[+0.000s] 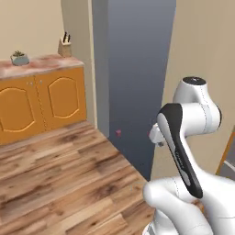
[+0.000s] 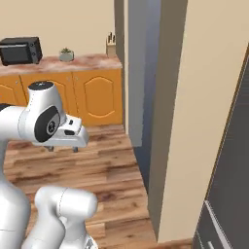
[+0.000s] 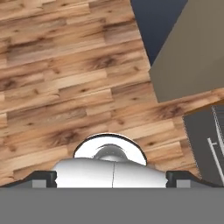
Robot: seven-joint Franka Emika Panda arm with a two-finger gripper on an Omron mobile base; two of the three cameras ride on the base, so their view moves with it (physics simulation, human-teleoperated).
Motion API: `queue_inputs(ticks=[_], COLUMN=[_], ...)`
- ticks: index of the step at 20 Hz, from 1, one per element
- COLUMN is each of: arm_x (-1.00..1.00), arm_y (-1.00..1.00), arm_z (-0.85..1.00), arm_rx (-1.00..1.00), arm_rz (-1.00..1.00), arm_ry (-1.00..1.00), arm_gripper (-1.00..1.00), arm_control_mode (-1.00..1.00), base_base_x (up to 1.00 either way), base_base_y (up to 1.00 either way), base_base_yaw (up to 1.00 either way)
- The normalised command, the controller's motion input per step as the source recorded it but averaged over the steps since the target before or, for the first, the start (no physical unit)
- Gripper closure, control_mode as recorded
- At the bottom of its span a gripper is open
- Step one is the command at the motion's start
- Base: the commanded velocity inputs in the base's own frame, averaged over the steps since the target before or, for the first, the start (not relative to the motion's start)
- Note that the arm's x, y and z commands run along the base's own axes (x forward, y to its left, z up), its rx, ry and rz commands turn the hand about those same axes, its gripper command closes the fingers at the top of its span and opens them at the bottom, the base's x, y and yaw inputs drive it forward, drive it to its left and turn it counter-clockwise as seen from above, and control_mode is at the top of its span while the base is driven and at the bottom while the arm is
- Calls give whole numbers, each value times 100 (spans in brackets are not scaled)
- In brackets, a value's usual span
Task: Navigate to the fridge.
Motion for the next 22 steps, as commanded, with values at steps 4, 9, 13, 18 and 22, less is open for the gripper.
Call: queue_inputs(ticks=[4,9,13,18,22], arm_x=[0,0,0,0,0], arm_y=[0,0,0,0,0], arm_z=[0,0,0,0,0], arm_rx=[0,0,0,0,0], arm_rz=[0,0,0,0,0], arm_ry=[0,0,0,0,0], arm_gripper=[-100,-100,-100,-100,-100], arm_control_mode=[100,100,100,100,100], base_base_x=[9,1,4,24,34], base_base_y=[-29,-46,-56,-55,-49], base_base_yaw=[-56,-59,-66,-65,-66])
